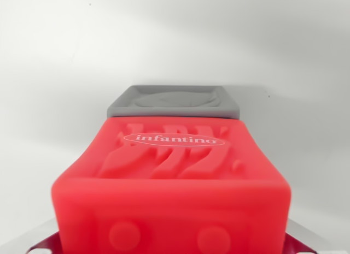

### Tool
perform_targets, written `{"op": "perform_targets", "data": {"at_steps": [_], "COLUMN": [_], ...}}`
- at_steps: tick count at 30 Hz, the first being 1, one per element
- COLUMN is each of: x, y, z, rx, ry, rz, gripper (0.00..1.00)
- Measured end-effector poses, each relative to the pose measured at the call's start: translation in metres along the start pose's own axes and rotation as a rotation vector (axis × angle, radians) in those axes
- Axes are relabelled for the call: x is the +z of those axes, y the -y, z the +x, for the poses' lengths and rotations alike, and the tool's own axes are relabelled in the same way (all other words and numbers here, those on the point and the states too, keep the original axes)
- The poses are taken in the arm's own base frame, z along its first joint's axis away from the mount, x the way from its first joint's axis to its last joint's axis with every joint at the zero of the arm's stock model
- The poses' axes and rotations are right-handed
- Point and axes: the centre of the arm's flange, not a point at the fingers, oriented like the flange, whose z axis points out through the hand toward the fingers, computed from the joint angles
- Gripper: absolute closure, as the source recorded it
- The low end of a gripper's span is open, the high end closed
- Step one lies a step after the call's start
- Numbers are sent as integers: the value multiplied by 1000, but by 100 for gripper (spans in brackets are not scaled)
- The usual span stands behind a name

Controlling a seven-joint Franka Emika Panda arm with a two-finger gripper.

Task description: Destack cube

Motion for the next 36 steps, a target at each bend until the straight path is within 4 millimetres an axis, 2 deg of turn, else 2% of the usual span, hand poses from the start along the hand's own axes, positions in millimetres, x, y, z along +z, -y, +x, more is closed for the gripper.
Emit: {"op": "perform_targets", "data": {"at_steps": [16,36], "x": [-5,-38], "y": [0,1], "z": [0,1], "rx": [0,-1], "ry": [-2,-6], "rz": [2,1], "gripper": [100,100]}}
